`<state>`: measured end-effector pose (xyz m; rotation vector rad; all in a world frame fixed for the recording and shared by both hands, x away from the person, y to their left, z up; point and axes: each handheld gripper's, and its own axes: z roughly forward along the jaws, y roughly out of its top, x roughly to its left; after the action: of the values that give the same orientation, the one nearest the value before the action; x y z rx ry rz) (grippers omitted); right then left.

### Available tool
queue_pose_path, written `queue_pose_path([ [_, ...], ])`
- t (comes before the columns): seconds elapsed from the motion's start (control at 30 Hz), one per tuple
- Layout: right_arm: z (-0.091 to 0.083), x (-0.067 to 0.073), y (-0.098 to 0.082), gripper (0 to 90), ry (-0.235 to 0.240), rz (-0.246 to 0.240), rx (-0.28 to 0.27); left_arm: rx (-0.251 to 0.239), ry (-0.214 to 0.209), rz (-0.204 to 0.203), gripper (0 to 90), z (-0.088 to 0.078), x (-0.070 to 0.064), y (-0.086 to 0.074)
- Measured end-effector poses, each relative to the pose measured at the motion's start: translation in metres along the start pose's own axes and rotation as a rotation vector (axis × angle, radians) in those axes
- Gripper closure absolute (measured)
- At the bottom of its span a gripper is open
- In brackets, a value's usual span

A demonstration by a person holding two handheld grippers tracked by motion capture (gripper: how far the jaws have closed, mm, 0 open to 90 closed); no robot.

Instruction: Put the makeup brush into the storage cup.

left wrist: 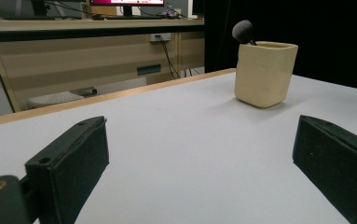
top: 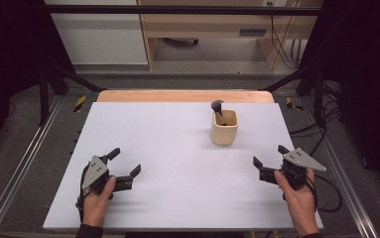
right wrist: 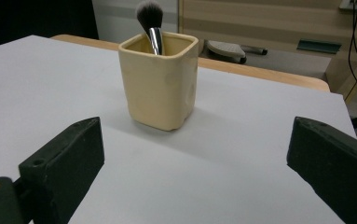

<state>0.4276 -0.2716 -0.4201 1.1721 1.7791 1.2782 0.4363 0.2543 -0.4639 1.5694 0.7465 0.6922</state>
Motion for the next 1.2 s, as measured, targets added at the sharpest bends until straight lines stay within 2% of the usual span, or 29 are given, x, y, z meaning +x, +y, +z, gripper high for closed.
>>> queue_pose_path([
  [0.67,-0.007,-0.003,-0.028,5.3,0.001,0.036,0.001,0.002,-0.003,0.002,3.3,0.001,-0.001,-0.001],
  [1.2,0.008,0.009,-0.035,5.7,0.032,0.032,-0.038,0.011,-0.006,0.011,3.3,0.001,-0.002,-0.001],
])
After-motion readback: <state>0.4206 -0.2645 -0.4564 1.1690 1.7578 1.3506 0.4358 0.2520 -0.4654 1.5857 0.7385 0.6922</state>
